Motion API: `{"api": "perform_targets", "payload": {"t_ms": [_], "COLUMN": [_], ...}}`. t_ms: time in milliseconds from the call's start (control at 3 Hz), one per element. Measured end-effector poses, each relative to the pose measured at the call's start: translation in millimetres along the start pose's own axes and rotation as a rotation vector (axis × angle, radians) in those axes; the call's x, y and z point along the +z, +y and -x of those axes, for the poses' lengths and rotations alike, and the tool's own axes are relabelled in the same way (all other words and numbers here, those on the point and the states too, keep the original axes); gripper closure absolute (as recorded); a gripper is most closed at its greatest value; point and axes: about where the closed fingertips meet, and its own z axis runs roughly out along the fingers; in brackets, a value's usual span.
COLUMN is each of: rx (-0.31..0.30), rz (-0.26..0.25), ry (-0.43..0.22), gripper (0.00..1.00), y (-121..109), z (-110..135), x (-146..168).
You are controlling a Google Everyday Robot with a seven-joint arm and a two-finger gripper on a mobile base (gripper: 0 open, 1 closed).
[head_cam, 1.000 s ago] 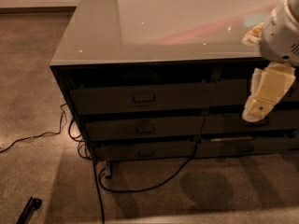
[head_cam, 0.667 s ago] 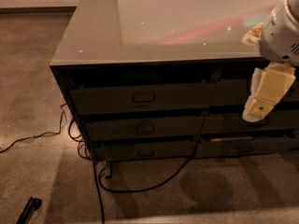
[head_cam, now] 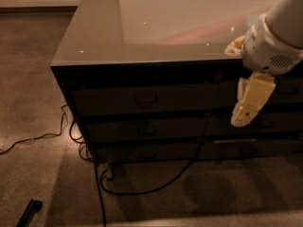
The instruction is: Open top drawer
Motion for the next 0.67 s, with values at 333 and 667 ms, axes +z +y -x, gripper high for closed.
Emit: {"api": "perform_targets", "payload": {"t_ms": [333,667], "rx": [-0.079,-0.197], "rz": [0.086,0.105], "ry": [0.003,0.124], "gripper": [0.0,0.0], "y": [-11.0,-33.4], "z": [18.0,35.8], "x": [56.3,109.6]}}
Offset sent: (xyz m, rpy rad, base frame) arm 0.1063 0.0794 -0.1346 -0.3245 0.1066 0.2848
